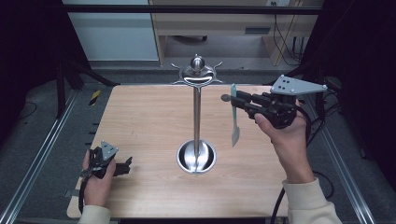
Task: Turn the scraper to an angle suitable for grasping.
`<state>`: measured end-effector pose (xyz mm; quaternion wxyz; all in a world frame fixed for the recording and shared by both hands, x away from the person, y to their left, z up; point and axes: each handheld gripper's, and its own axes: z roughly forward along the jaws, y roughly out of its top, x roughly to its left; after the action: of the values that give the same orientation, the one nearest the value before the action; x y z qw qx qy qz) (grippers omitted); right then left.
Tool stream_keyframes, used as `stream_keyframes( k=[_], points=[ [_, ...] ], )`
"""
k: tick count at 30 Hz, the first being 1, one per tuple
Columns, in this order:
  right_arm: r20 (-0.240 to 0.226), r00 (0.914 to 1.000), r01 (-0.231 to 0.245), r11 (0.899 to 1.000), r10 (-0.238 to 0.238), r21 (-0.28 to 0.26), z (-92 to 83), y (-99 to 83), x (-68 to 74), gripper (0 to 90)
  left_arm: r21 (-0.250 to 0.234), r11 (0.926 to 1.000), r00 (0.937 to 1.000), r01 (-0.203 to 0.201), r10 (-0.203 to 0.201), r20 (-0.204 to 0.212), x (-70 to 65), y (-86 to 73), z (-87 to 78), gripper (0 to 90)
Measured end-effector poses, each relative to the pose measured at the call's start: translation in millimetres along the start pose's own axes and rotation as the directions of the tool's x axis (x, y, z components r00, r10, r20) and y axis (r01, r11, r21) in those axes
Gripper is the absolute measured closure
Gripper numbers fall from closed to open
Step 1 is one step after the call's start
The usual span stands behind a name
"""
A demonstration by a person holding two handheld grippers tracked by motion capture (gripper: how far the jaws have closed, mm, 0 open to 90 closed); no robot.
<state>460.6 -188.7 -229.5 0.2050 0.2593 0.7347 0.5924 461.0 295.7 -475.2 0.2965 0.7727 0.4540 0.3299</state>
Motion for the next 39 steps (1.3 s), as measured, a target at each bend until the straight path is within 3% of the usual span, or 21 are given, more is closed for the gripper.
stream_keyframes(
  k=[26,39],
  points=[
    [-0.044,0.9989,-0.020,0.998,0.018,-0.052,-3.4,7.9,-1.2,74.4,0.003,1.0000,1.0000,-0.001,0.001,0.002,-0.4,-0.1,0.2,2.9],
    [-0.071,0.9975,-0.007,0.998,0.003,-0.057,-0.7,11.3,1.8,74.3,0.005,1.0000,1.0000,-0.002,0.002,0.006,-0.8,-0.3,0.6,2.8]
  ],
)
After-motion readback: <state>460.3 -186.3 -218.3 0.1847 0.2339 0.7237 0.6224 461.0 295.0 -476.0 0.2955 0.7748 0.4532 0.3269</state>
